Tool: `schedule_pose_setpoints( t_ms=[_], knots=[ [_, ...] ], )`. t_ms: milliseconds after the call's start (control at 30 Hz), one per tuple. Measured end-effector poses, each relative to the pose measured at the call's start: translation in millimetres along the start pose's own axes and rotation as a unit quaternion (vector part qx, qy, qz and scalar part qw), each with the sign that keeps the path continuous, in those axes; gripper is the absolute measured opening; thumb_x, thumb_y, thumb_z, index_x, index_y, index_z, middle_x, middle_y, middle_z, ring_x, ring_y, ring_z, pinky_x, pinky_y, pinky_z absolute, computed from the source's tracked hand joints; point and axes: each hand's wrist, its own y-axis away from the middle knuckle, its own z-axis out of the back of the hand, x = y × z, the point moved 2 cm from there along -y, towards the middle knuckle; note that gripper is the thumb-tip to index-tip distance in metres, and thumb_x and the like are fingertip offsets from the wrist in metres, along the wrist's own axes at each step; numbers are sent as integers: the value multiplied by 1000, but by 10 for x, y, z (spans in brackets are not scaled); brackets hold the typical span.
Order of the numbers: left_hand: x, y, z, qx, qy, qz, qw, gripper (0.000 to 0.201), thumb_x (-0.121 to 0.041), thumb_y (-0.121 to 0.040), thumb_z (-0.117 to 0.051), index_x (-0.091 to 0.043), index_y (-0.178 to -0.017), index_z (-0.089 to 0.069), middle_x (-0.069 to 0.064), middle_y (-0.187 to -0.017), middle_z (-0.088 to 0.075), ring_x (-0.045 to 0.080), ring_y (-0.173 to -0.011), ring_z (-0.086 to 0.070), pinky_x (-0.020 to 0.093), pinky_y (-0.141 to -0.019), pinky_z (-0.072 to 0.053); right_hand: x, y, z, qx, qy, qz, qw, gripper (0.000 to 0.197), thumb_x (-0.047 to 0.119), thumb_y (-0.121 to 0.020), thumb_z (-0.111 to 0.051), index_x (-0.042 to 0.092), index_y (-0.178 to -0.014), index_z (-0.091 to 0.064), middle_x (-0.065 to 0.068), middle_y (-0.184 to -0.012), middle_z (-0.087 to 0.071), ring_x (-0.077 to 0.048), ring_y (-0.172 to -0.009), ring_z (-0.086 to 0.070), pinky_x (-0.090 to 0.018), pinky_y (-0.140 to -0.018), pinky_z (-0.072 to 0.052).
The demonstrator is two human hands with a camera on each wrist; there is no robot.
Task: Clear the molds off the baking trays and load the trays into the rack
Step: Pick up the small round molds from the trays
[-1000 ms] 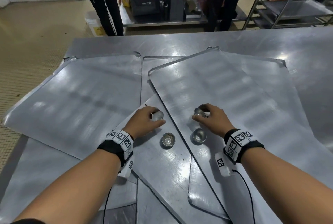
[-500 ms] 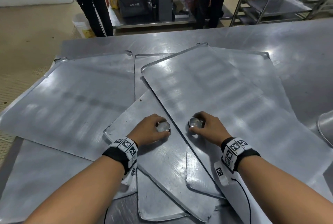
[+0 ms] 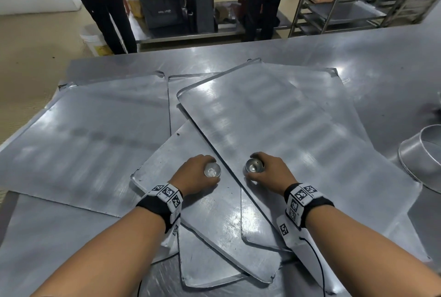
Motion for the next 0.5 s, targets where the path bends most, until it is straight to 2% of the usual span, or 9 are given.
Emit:
schedule_pose_setpoints(
  t_ms=[267, 400, 500],
  knots=[
    [-408, -45, -51, 12, 16, -30, 999, 51, -43, -72, -78, -27, -118, -64, -9, -112, -66, 12, -101, -63, 35, -88, -54, -191, 305, 319, -26, 2, -34, 999, 59, 37, -76, -80, 22, -129, -60, 5, -117, -69, -15, -106, -63, -34, -95, -52],
    [-753, -76, -216, 31, 6, -50, 998, 52, -42, -70, -80, -27, -117, -64, -10, -112, -66, 11, -102, -62, 30, -86, -52, -394, 521, 542, -46, -7, -45, 998, 54, 34, -75, -82, 19, -123, -64, 1, -115, -69, -18, -105, -63, -34, -94, -50],
    [-1078, -82, -379, 46, -6, -71, 996, 53, -39, -73, -81, -24, -120, -64, -6, -114, -66, 12, -104, -62, 32, -89, -52, -614, 723, 716, -54, -11, -51, 997, 52, 33, -74, -83, 19, -121, -64, 0, -114, -67, -19, -103, -62, -30, -91, -49]
  ],
)
